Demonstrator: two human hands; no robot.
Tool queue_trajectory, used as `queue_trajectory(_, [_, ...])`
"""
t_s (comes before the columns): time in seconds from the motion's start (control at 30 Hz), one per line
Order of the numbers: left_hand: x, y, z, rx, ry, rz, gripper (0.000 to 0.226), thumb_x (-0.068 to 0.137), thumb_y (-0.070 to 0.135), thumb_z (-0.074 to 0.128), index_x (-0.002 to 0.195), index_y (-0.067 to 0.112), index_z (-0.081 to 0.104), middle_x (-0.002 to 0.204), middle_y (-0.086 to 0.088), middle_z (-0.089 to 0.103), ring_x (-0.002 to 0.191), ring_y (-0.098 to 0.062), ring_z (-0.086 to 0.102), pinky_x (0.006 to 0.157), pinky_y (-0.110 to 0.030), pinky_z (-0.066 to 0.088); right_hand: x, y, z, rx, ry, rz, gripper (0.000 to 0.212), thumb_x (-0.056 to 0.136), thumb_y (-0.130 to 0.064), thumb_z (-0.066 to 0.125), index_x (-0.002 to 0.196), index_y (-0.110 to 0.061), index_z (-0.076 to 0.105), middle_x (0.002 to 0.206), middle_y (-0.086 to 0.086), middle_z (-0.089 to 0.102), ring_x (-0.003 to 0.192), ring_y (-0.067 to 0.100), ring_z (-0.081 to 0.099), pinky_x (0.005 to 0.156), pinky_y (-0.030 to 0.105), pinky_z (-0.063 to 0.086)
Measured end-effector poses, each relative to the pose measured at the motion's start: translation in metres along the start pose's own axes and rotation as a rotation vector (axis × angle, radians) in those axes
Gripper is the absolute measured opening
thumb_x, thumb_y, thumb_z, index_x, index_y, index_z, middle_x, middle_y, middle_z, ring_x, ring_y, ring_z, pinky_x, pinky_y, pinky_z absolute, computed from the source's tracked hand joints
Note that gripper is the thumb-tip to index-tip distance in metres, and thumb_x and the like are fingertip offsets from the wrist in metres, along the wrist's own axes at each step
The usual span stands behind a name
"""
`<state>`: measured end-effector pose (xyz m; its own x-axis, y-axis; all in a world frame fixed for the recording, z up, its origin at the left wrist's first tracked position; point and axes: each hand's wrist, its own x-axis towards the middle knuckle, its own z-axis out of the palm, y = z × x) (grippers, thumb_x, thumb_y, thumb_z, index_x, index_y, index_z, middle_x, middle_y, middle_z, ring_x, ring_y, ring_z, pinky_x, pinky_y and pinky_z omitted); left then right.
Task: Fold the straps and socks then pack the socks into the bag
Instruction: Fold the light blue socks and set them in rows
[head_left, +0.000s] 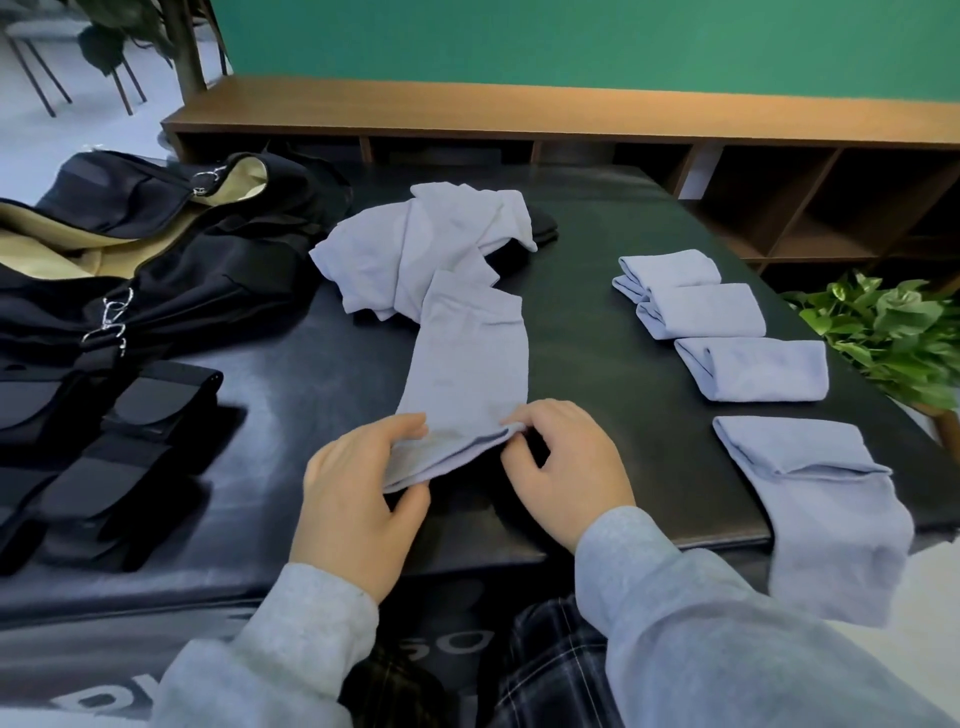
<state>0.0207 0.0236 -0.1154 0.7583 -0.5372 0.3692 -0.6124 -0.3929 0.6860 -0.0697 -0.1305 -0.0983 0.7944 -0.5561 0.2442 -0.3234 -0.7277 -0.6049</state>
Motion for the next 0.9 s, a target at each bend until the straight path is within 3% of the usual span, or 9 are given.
queue_trajectory(0.07, [0.0, 0.004, -0.002, -0.053, -0.032, -0.011, 0.061, 0.076, 0.003, 0.064, 0.104, 0.053, 0.044, 0.099, 0.03, 0.06, 0.106, -0.006, 0.043, 0.094, -0.03, 0.037, 0.0, 0.0, -0.001, 0.033, 0.034, 0.028, 0.007, 0.086, -0.02, 0.054, 0.083, -0.018, 0.06, 0.076, -0.013, 0.052, 0.079, 0.004, 0.042, 0.068, 0.017, 0.029])
queue_trajectory(0.17, [-0.002, 0.004, -0.004, -0.139, -0.025, -0.043, 0.058, 0.079, 0.008, 0.066, 0.104, 0.055, 0.044, 0.102, 0.032, 0.06, 0.106, -0.011, 0.052, 0.09, -0.025, 0.04, -0.003, -0.002, -0.002, 0.072, 0.028, 0.032, 0.007, 0.084, -0.028, 0.054, 0.089, -0.023, 0.056, 0.081, -0.01, 0.052, 0.079, 0.007, 0.045, 0.067, 0.02, 0.031])
queue_trajectory(0.23, [-0.002, 0.005, -0.005, -0.208, -0.011, -0.062, 0.057, 0.08, 0.015, 0.067, 0.105, 0.06, 0.043, 0.101, 0.031, 0.061, 0.105, -0.008, 0.056, 0.091, -0.025, 0.042, -0.005, -0.002, -0.002, 0.087, 0.01, 0.017, 0.015, 0.083, -0.034, 0.056, 0.096, -0.026, 0.053, 0.088, -0.007, 0.054, 0.085, 0.012, 0.049, 0.073, 0.023, 0.036])
queue_trajectory(0.3, [-0.002, 0.009, -0.007, -0.286, -0.003, -0.091, 0.054, 0.078, 0.026, 0.068, 0.102, 0.066, 0.042, 0.098, 0.027, 0.064, 0.102, 0.002, 0.059, 0.089, -0.015, 0.043, -0.006, -0.002, -0.001, 0.079, 0.006, 0.003, 0.026, 0.08, -0.048, 0.052, 0.096, -0.028, 0.052, 0.087, -0.006, 0.054, 0.085, 0.015, 0.049, 0.074, 0.025, 0.039])
queue_trajectory(0.4, [-0.001, 0.01, -0.007, -0.329, -0.025, -0.16, 0.04, 0.071, 0.047, 0.058, 0.103, 0.065, 0.042, 0.089, 0.023, 0.067, 0.092, 0.01, 0.059, 0.075, -0.002, 0.04, -0.006, -0.001, -0.001, 0.051, 0.032, -0.028, 0.03, 0.072, -0.062, 0.035, 0.082, -0.035, 0.042, 0.073, -0.009, 0.047, 0.076, 0.014, 0.045, 0.065, 0.019, 0.034])
queue_trajectory(0.57, [0.001, 0.007, -0.003, -0.284, -0.051, -0.222, 0.043, 0.085, 0.036, 0.057, 0.118, 0.051, 0.036, 0.081, 0.011, 0.069, 0.084, 0.006, 0.059, 0.068, -0.003, 0.038, -0.005, -0.002, 0.0, -0.015, 0.041, -0.025, 0.036, 0.083, -0.048, 0.043, 0.061, -0.023, 0.03, 0.061, -0.006, 0.037, 0.065, 0.014, 0.039, 0.058, 0.027, 0.028])
queue_trajectory(0.73, [0.005, 0.004, 0.003, -0.198, -0.013, -0.229, 0.056, 0.087, 0.025, 0.061, 0.135, 0.032, 0.033, 0.092, 0.021, 0.061, 0.082, 0.001, 0.058, 0.071, -0.012, 0.039, -0.003, -0.005, -0.002, -0.041, 0.062, 0.027, 0.032, 0.09, -0.033, 0.051, 0.067, -0.014, 0.039, 0.059, -0.004, 0.037, 0.068, 0.014, 0.038, 0.061, 0.029, 0.033])
queue_trajectory(0.8, [0.007, 0.006, 0.003, -0.15, -0.002, -0.216, 0.05, 0.086, 0.023, 0.062, 0.129, 0.031, 0.037, 0.098, 0.026, 0.055, 0.08, 0.005, 0.057, 0.069, -0.012, 0.038, -0.002, -0.006, -0.002, -0.044, 0.057, 0.05, 0.027, 0.09, -0.033, 0.051, 0.073, -0.012, 0.046, 0.062, -0.004, 0.04, 0.071, 0.013, 0.04, 0.064, 0.029, 0.036])
queue_trajectory(0.9, [0.009, 0.008, 0.001, -0.084, -0.001, -0.204, 0.027, 0.086, 0.025, 0.061, 0.098, 0.042, 0.045, 0.093, 0.02, 0.056, 0.073, 0.004, 0.054, 0.061, -0.013, 0.036, -0.001, -0.006, -0.002, -0.05, 0.059, 0.077, 0.022, 0.089, -0.031, 0.051, 0.079, -0.012, 0.05, 0.066, -0.005, 0.043, 0.075, 0.014, 0.043, 0.067, 0.03, 0.039])
